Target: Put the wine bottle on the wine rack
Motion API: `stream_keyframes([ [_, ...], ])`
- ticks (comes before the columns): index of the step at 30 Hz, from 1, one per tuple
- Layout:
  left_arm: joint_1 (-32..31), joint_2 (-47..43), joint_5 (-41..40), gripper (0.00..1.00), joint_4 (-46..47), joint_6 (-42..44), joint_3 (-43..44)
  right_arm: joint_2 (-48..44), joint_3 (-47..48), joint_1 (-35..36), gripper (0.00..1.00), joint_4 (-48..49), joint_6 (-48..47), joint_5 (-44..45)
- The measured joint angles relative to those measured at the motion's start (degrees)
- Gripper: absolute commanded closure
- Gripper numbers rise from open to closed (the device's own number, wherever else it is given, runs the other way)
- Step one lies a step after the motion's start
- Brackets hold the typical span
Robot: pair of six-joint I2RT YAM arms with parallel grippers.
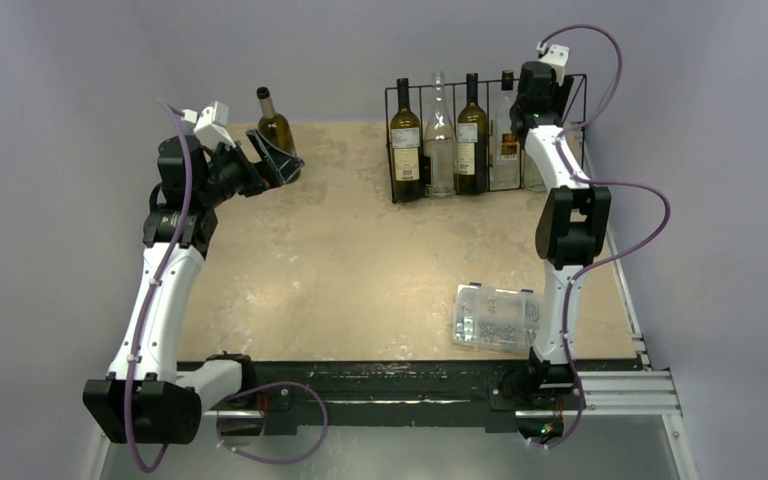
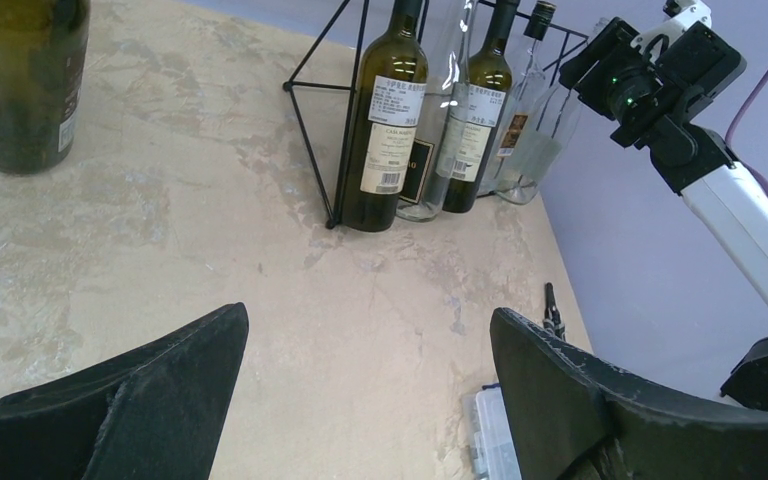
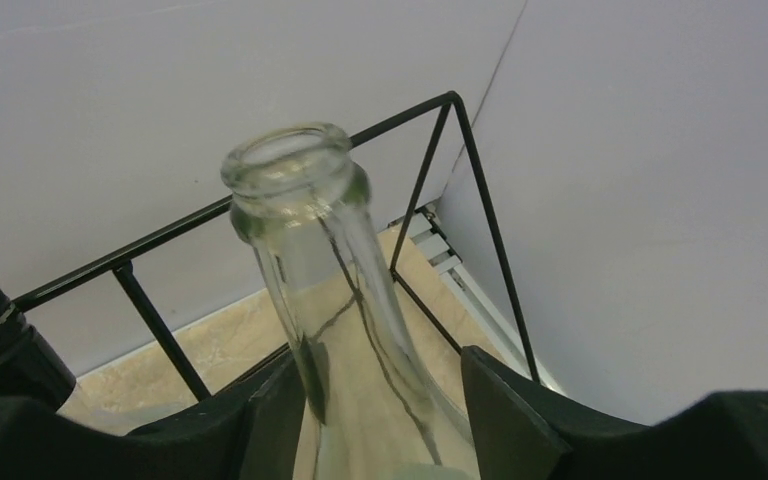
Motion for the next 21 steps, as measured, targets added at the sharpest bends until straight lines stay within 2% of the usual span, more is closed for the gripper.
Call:
stream_keyframes([
  [16,2.6,0.6,1.0,0.09,0.5,-0.2,0.0,2.6,2.9,0.4,0.16,-1.9,3.5,-3.0],
  [21,2.6,0.6,1.0,0.09,0.5,-0.2,0.0,-1.4,-1.0,0.4,0.12,-3.2,6.7,-3.2],
])
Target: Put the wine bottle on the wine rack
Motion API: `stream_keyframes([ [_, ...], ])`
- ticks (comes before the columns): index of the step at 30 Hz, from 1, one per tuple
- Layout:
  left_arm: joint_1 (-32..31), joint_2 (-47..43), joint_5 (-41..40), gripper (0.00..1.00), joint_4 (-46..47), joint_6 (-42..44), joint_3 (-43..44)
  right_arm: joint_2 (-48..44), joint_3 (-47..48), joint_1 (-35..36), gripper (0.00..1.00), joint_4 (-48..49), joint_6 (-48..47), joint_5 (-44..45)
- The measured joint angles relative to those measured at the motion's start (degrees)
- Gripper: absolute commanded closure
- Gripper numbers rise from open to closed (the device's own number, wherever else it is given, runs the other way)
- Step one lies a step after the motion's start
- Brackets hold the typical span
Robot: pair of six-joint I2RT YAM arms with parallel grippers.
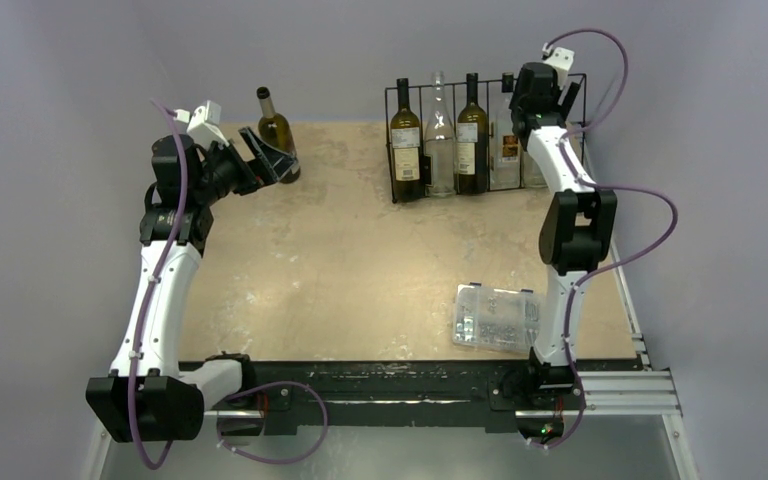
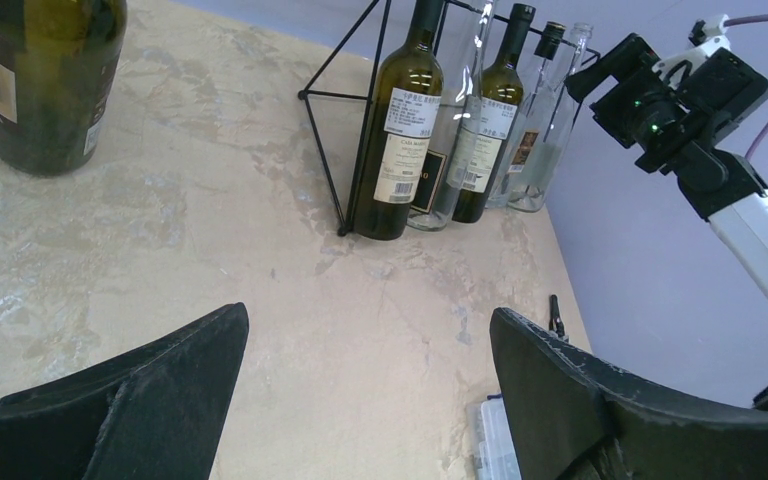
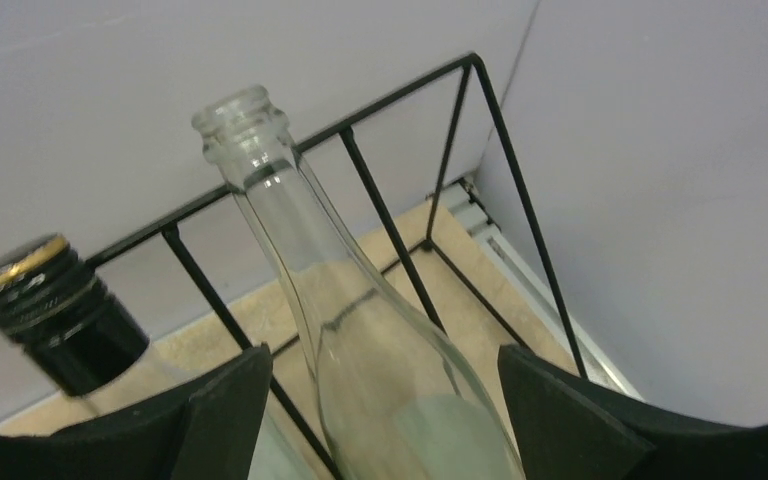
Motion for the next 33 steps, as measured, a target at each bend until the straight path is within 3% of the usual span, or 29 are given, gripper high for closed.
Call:
stream_keyframes([
  [16,0.0,0.3,0.0,0.09,0.0,0.0,0.0,-25.8,-27.0,0.8,0.09,4.2,10.8,-4.0],
  [33,0.0,2.8,-0.4,0.09,-0.4,0.1,0.0,-40.0,-46.4,19.5,0.05,11.1,15.5,-15.8],
])
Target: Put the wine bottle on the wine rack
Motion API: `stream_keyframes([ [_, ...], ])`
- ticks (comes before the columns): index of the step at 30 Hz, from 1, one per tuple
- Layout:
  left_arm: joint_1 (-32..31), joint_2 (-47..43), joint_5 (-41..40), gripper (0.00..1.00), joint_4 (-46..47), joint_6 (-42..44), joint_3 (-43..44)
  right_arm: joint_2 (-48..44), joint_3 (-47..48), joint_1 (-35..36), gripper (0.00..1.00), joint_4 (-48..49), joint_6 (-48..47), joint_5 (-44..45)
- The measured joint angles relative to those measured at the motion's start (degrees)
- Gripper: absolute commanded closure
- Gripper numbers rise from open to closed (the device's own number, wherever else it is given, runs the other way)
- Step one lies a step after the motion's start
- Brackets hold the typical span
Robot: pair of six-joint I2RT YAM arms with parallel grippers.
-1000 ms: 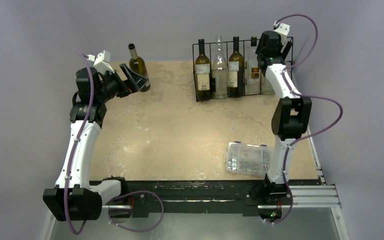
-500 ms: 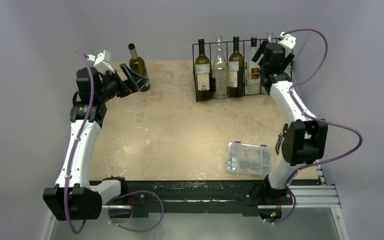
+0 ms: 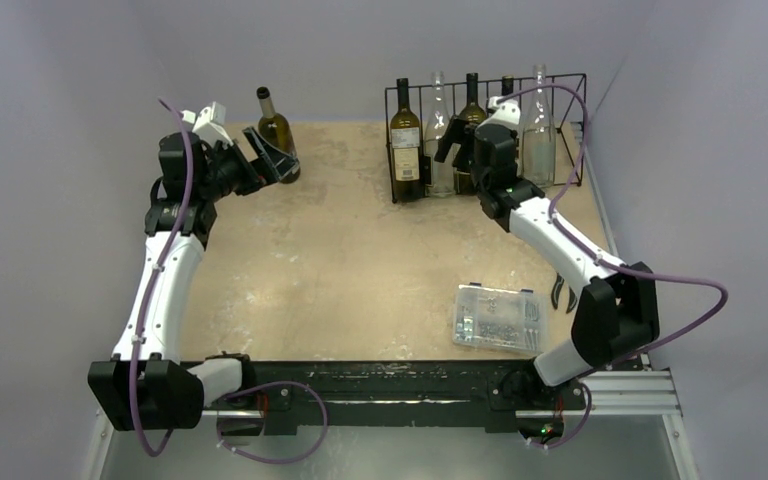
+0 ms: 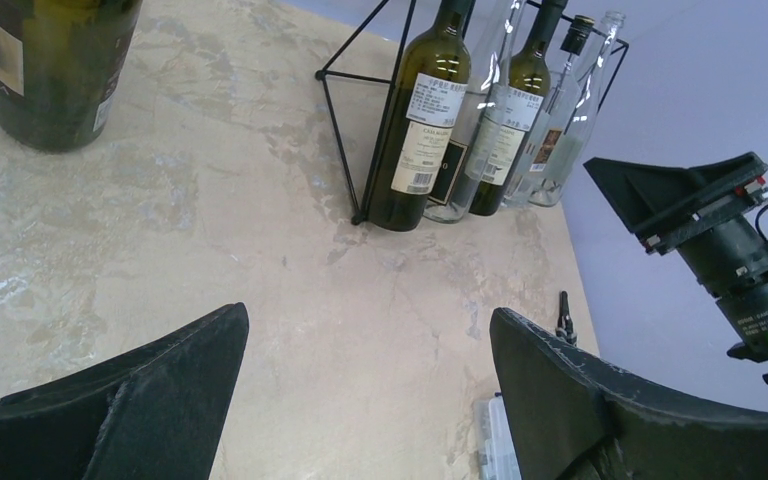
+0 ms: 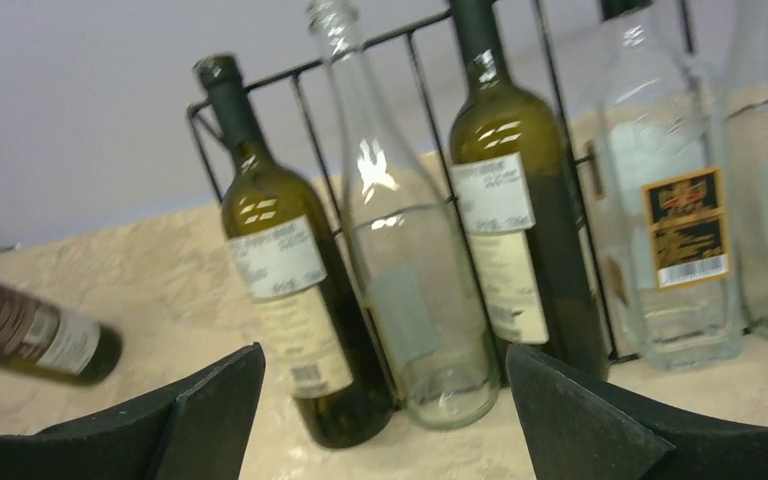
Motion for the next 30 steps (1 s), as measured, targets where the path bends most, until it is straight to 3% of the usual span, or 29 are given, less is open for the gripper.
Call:
stream_keyframes([
  [14,0.1,2.8,-3.2,0.09,-3.1,1.6,1.6,-7.5,-10.1,13.5,0.01,3.9,0.4,-10.0],
  [19,0.5,2.8,-8.1,0.03,-5.2,4.6,2.8,-6.2,-10.2,17.6,0.01,4.6,0.4,-11.6],
  [30,4.4,12.7,-14.0,0.0,-5.5,8.7,9.4,-10.6,-13.9,18.9,0.01,4.0,-0.1,-12.9],
])
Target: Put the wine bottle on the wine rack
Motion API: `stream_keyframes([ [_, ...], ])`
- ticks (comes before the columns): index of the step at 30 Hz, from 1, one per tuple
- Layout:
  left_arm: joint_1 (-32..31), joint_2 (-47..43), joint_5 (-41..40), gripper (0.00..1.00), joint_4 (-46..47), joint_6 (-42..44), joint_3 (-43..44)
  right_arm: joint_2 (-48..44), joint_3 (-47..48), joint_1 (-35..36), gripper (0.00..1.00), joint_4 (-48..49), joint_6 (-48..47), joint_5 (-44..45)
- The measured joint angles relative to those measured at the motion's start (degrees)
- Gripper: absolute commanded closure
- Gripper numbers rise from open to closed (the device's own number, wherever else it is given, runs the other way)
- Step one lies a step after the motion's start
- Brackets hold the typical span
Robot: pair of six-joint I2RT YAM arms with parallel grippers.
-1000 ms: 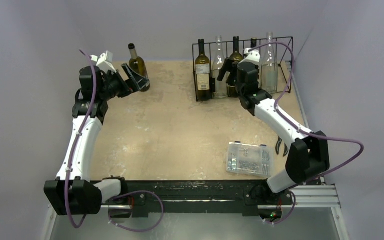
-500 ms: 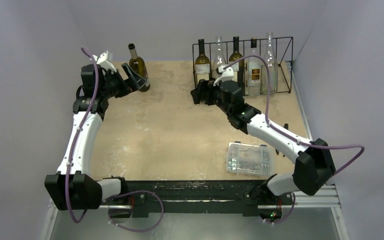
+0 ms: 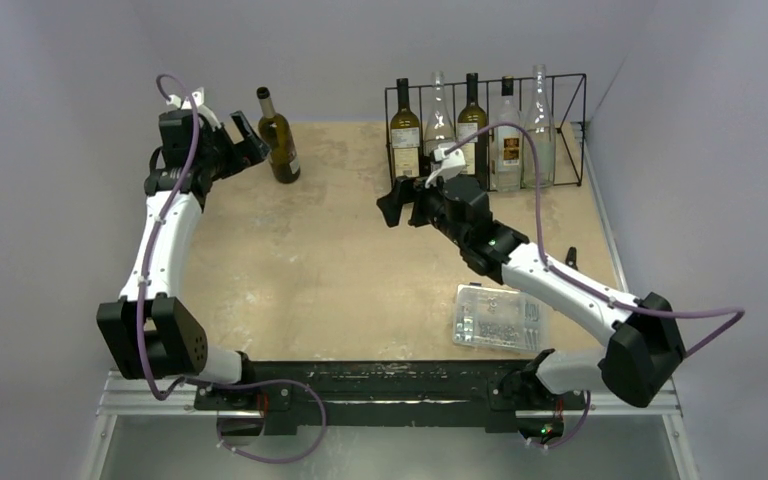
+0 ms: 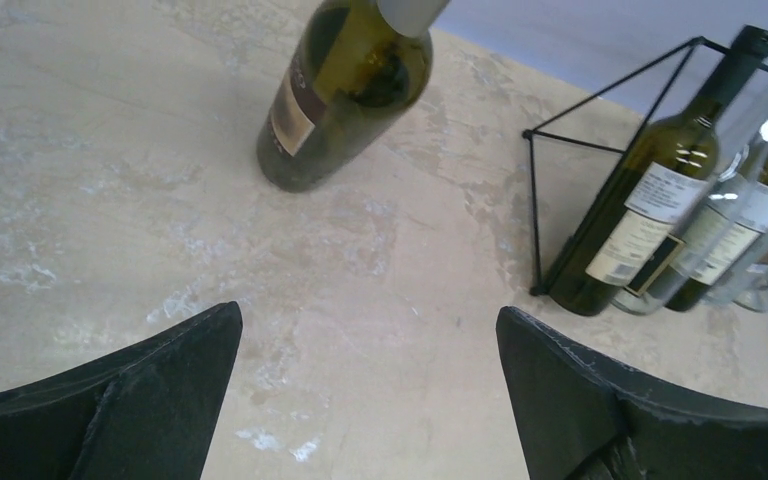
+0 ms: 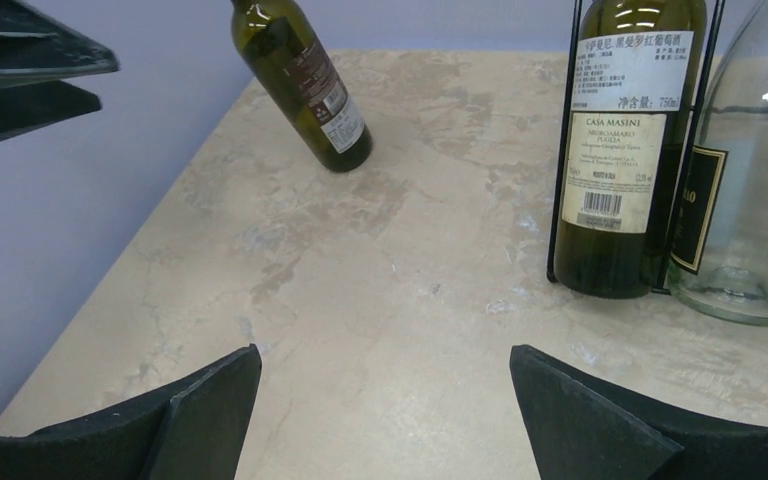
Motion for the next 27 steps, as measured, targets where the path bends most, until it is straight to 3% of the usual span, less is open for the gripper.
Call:
stream_keyframes([
  [4,-1.9,4.1,-4.7,0.0,2.7,2.9,1.8,-5.7,-2.9,0.0,0.01,-0.1,-0.5,0.4],
  [12,-5.7,11.1,-10.5,0.0,17.2,9.4,2.5,-12.4,-7.9,0.0,0.01,-1.7,-1.3,0.7],
  [19,-5.8,22.2,-13.6,0.06,21.7,11.3,12.1,-14.2,-9.3,0.0,0.01,-3.4,-3.0,1.6],
  [23,-5.9,25.6,-13.7,0.2,22.6,12.4,15.6,-14.6,-9.4,0.0,0.01,-3.5,-3.5,1.9],
  [27,-6.0,28.3,-13.7,0.48,22.4,12.9,20.0,-14.6,-9.5,0.0,0.01,-4.0,-3.6,1.9],
])
